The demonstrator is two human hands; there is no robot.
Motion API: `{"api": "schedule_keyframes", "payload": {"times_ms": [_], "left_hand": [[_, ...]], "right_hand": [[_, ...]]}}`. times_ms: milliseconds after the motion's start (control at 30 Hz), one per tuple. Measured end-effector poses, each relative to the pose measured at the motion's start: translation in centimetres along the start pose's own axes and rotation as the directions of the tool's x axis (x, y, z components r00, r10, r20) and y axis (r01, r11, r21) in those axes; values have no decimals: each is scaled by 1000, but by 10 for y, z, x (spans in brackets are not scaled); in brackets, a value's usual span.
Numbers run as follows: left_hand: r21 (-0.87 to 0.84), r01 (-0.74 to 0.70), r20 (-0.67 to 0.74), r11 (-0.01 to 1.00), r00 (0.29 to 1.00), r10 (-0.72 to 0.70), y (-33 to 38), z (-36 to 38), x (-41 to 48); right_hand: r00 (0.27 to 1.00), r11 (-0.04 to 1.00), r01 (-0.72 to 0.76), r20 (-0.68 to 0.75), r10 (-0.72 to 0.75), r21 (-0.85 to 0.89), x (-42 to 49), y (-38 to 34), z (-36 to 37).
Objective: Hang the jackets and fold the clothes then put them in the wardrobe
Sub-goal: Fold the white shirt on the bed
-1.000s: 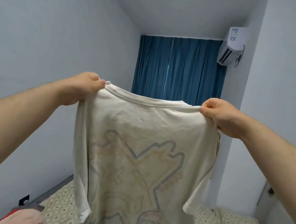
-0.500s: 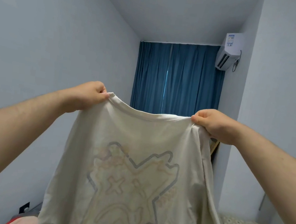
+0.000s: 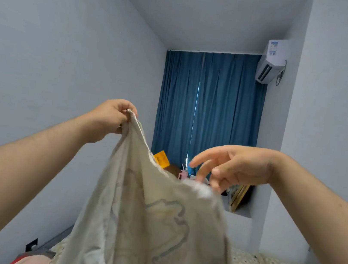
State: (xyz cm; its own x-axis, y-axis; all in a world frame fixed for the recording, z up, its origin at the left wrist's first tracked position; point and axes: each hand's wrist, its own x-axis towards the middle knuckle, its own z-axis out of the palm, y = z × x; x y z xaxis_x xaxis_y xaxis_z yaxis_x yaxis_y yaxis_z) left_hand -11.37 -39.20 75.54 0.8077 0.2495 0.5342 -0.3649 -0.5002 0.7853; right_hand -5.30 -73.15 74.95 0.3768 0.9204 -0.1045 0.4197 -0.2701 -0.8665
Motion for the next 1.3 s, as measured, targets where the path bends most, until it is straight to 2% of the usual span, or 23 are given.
{"api": "schedule_keyframes", "payload": {"times_ms": [33, 67, 133, 200, 267, 367, 600, 733, 867, 967, 1033, 1100, 1133, 1200, 1233, 1300], "left_hand": [[-105, 5, 34, 994, 999, -1, 3, 5, -1], [-182, 6, 85, 983, 996, 10, 7, 11, -3], [-270, 2, 203, 963, 978, 55, 16, 20, -8], [-314, 2, 305, 949, 947, 99, 23, 27, -12], [-358, 7, 370, 934, 919, 135, 28, 31, -14], [-436, 19, 427, 900, 884, 188, 33, 35, -16], [-446, -42, 437, 894, 861, 258, 42, 28, -18], [-471, -59, 425, 880, 859, 285, 44, 24, -18], [-505, -58, 361, 861, 892, 271, 42, 21, -17], [-532, -36, 254, 846, 946, 199, 30, 22, -12], [-502, -29, 153, 865, 981, 121, 16, 25, -14], [-494, 61, 152, 868, 988, 17, -7, 31, -22], [-505, 159, 224, 849, 973, -49, -22, 37, -30], [-450, 370, 462, 813, 875, -142, -56, 52, -54], [-363, 415, 565, 834, 810, -157, -73, 63, -69], [-187, 416, 696, 890, 695, -179, -98, 84, -100]], "right_hand": [[999, 1000, -3, 51, 3, 10, 5, -3, 4], [1000, 1000, -9, 24, 9, -5, 11, -6, 9], [975, 994, -32, -223, 7, -108, 28, -6, 18], [883, 956, -117, -468, -24, -269, 46, 1, 25], [828, 942, -112, -554, -88, -316, 61, 11, 30], [832, 969, 43, -528, -170, -243, 79, 16, 31], [846, 979, 122, -500, -188, -162, 104, 5, 39], [869, 965, 261, -434, -238, -8, 107, 1, 49], [915, 951, 272, -346, -207, 151, 101, -1, 55], [887, 947, 252, -439, -144, 198, 98, -7, 61], [826, 932, 269, -555, -94, 241, 94, -17, 62], [768, 918, 305, -636, -79, 255, 87, -27, 59], [749, 924, 301, -658, -75, 237, 83, -32, 58], [739, 946, 267, -669, -78, 184, 75, -42, 57], [741, 950, 258, -667, -78, 175, 73, -45, 56], [730, 940, 283, -679, -84, 188, 69, -50, 53]]}}
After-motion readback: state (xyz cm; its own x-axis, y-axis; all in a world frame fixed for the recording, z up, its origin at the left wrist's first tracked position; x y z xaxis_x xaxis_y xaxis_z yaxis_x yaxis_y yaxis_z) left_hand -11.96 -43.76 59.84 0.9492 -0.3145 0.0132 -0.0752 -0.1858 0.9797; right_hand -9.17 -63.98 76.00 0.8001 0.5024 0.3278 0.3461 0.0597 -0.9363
